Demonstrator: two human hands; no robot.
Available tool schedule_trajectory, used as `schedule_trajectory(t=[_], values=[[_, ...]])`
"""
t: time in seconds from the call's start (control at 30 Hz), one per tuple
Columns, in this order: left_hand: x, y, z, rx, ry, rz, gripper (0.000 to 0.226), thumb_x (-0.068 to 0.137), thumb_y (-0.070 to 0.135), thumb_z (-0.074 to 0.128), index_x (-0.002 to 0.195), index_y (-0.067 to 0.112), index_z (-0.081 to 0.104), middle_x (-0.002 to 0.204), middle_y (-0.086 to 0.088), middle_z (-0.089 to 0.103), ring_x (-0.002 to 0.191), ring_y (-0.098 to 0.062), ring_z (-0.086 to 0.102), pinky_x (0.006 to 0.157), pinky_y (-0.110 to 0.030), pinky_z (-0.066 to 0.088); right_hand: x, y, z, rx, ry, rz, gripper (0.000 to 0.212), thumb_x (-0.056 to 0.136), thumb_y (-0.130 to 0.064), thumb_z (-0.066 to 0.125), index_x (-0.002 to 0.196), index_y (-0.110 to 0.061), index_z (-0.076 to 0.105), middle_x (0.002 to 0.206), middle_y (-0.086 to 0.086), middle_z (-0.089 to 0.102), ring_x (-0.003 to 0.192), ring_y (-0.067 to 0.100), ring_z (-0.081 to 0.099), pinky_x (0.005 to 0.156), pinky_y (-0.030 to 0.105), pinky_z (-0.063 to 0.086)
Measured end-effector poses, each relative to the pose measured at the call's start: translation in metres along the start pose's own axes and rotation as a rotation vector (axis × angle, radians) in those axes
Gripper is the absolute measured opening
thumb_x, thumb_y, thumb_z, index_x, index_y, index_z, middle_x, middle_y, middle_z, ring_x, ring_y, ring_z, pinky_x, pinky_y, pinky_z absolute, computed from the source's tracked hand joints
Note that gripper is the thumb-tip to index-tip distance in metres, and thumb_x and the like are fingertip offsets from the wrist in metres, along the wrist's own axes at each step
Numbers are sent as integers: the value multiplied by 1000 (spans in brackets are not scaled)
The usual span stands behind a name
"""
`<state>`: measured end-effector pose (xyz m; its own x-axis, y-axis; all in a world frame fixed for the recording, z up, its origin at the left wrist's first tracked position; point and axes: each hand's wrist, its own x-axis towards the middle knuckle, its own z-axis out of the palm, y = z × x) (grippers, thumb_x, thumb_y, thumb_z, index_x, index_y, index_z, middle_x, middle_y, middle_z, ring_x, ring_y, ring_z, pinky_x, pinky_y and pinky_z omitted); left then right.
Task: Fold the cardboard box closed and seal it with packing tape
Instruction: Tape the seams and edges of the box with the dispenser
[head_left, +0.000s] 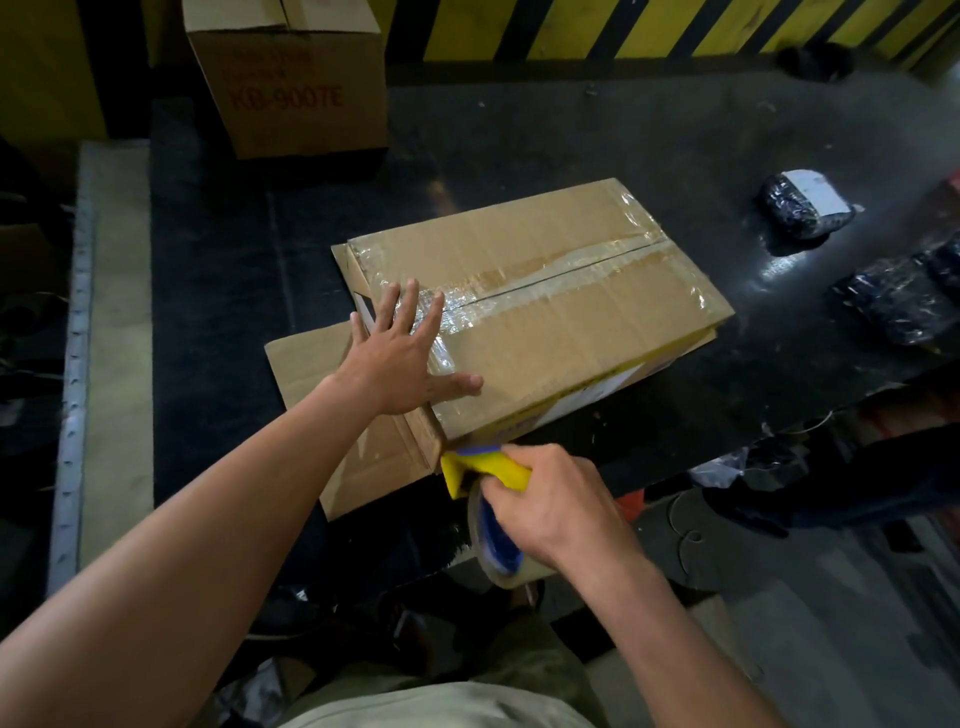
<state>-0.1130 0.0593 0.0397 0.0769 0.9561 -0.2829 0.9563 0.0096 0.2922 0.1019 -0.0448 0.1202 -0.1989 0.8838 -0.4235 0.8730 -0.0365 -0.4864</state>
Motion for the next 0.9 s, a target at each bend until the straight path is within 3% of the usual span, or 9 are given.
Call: schedule_trajectory(t=[0.13,0.2,0.3,0.43,0.53,0.6,0.7,0.77,0.9], values=[[4,-5,-1,35,13,17,129,64,103,27,160,28,-18,167,-9,-27,150,-28,-31,119,-70,-6,-1,10,6,86,-29,-22,22,89,-45,59,106,-35,67,78,-10,69,69,9,61,52,13,40],[5,-8,-5,64,11,26,129,65,103,25,160,28,-17,167,-9,-26,151,-29,-30,118,-70,-7,-5,12,1,137,26,-28,25,88,-45,61,112,-38,66,84,-11,71,78,10,65,57,13,45],[8,-16,-15,109,-7,41,129,63,102,22,161,27,-16,167,-10,-24,152,-30,-28,119,-69,-7,-8,16,-14,142,149,-63,34,86,-43,67,116,-29,66,99,-5,74,91,12,63,71,23,49],[4,-24,-21,153,-6,45,128,64,104,19,161,28,-16,167,-9,-24,153,-29,-26,120,-66,-5,-3,23,-32,180,263,-130,28,84,-36,72,110,-26,70,96,-7,75,97,2,55,63,2,40],[2,-21,-23,197,2,40,124,66,103,14,161,28,-15,168,-9,-22,154,-29,-23,121,-66,-6,2,24,-44,175,340,-166,40,84,-37,73,122,-26,68,106,-8,74,99,1,55,66,-4,36],[4,-15,-26,204,14,27,120,70,100,17,162,27,-7,170,-10,-15,155,-32,-16,120,-69,-4,8,26,-53,168,376,-182,50,84,-42,73,129,-24,64,115,-7,72,101,4,57,71,-1,37],[12,-1,-31,209,111,-5,99,82,89,21,158,26,17,170,-12,6,156,-39,-2,117,-75,2,21,32,-69,178,395,-182,61,81,-54,71,132,-22,61,118,-2,71,100,9,61,78,15,45],[21,19,-35,186,142,-16,91,87,84,20,157,25,23,170,-12,11,157,-38,1,118,-73,3,30,42,-82,174,397,-164,65,85,-60,62,139,-24,55,125,0,67,109,12,60,83,19,44],[55,83,-41,102,134,66,87,94,77,19,162,23,15,172,-9,4,157,-33,-2,122,-65,4,55,78,-121,192,423,-115,52,95,-30,43,146,-25,46,128,7,63,106,15,56,82,20,42]])
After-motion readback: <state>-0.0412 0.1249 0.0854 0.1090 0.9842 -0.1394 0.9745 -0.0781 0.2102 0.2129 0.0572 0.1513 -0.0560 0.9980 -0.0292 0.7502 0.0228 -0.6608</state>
